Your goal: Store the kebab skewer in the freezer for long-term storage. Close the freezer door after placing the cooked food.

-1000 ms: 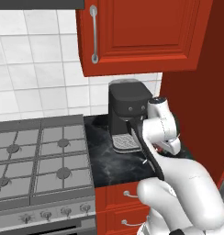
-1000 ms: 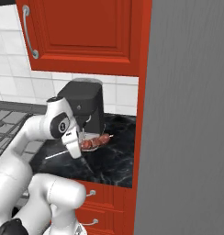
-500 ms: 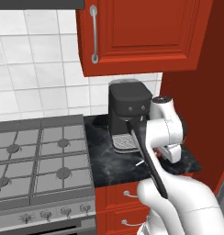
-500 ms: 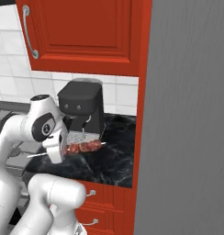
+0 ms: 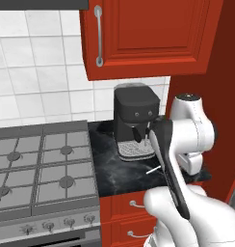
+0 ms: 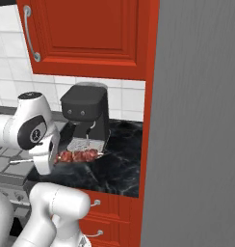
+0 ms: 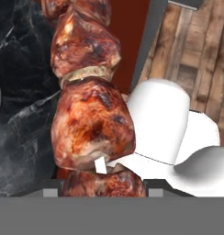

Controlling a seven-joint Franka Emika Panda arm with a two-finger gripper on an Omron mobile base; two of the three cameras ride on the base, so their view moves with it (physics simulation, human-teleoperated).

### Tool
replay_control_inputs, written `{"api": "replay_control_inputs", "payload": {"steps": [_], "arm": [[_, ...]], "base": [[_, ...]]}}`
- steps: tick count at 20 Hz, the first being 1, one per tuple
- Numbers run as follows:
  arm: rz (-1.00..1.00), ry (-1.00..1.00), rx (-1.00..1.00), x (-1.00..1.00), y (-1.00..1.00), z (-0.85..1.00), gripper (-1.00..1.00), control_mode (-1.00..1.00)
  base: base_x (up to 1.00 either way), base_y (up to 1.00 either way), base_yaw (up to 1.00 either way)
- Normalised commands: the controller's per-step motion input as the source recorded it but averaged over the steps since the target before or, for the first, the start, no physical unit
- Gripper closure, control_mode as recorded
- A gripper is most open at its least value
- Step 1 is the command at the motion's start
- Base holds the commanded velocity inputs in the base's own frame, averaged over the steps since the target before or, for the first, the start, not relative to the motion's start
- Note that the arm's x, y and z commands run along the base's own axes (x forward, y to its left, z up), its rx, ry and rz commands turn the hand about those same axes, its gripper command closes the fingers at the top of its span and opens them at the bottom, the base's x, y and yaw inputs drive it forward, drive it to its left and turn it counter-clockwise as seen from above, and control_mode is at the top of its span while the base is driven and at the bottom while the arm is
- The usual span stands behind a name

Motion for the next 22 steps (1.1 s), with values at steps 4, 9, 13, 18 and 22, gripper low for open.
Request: {"api": "replay_control_inputs", "payload": {"steps": [4,9,13,18,22], "arm": [[0.03,-0.02,0.08,-0.44,0.00,0.55,1.00,-1.00],[0.08,0.00,0.00,-0.30,-0.01,0.46,1.00,-1.00],[0.14,0.01,0.00,-0.38,0.00,0.09,1.00,-1.00],[0.11,0.00,0.00,-0.50,-0.15,0.00,1.00,-1.00],[0.06,-0.06,0.00,-0.14,-0.30,0.00,1.00,-1.00]], "base": [[0.00,0.00,0.00],[0.00,0.00,0.00],[0.00,0.00,0.00],[0.00,0.00,0.00],[0.00,0.00,0.00]]}}
